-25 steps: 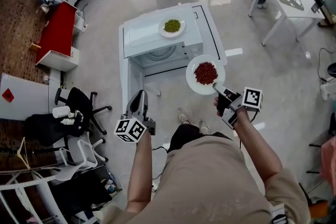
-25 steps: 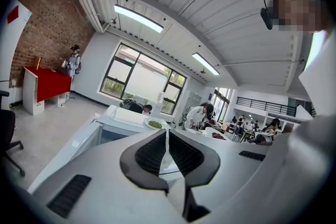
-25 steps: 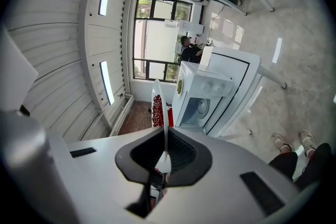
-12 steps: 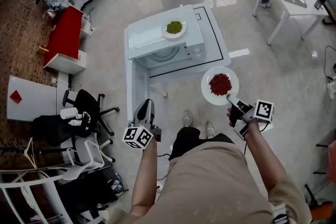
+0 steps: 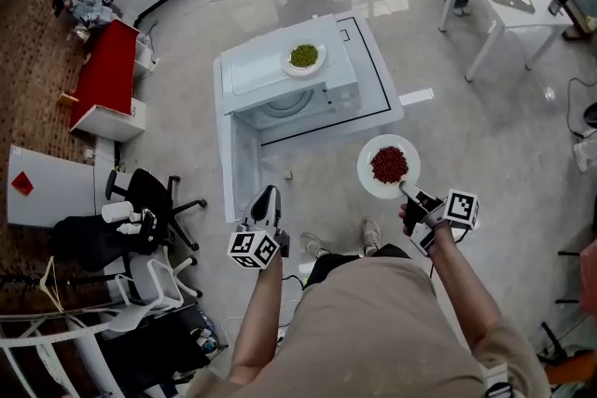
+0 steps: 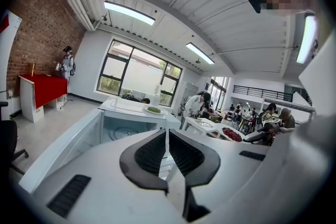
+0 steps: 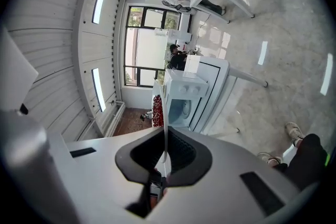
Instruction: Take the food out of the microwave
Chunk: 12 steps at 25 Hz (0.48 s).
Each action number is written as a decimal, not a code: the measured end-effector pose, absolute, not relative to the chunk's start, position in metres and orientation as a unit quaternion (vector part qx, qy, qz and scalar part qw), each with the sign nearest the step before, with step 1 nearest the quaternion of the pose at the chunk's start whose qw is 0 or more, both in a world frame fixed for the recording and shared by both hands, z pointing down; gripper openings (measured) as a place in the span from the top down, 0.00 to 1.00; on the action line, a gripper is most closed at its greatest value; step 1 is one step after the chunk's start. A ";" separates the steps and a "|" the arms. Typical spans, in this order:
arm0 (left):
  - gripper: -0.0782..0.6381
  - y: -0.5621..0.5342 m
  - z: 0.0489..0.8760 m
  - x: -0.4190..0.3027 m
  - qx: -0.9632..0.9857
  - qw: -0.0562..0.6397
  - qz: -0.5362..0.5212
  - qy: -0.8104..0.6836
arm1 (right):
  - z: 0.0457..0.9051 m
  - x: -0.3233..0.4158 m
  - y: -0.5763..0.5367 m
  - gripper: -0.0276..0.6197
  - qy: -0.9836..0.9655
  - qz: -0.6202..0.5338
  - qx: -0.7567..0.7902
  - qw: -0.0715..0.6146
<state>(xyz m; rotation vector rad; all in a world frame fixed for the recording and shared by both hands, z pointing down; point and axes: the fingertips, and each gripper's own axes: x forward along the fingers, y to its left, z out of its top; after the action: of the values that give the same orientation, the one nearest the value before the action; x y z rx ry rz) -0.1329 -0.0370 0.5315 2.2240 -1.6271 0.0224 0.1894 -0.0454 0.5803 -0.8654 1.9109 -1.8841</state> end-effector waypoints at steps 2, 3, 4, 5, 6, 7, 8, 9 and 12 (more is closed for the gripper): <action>0.88 -0.035 0.539 -0.133 0.793 0.194 0.013 -0.578 | 0.587 0.189 -0.043 0.93 0.668 -0.658 -0.308 0.161; 0.88 -0.034 0.544 -0.133 0.794 0.196 0.015 -0.576 | 0.590 0.189 -0.043 0.93 0.669 -0.657 -0.310 0.159; 0.88 -0.034 0.549 -0.132 0.795 0.198 0.018 -0.573 | 0.593 0.188 -0.044 0.93 0.670 -0.656 -0.311 0.159; 0.88 -0.032 0.554 -0.132 0.796 0.199 0.022 -0.571 | 0.596 0.187 -0.044 0.93 0.670 -0.656 -0.311 0.158; 0.88 -0.030 0.558 -0.132 0.798 0.201 0.025 -0.568 | 0.600 0.186 -0.044 0.93 0.668 -0.657 -0.312 0.157; 0.88 -0.028 0.562 -0.131 0.799 0.201 0.028 -0.566 | 0.604 0.186 -0.042 0.93 0.664 -0.660 -0.314 0.155; 0.88 -0.026 0.565 -0.131 0.800 0.202 0.031 -0.564 | 0.609 0.186 -0.040 0.93 0.659 -0.665 -0.316 0.153; 0.88 -0.025 0.568 -0.130 0.801 0.202 0.033 -0.563 | 0.613 0.187 -0.039 0.93 0.654 -0.669 -0.318 0.150; 0.88 -0.024 0.580 -0.126 0.802 0.205 0.041 -0.560 | 0.626 0.189 -0.037 0.93 0.650 -0.673 -0.324 0.140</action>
<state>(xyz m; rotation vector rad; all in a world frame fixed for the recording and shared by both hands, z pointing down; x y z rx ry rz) -0.1259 -0.0238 0.5795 2.2358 -1.5605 0.1140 0.1890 -0.0369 0.6259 -0.9358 1.8787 -1.9430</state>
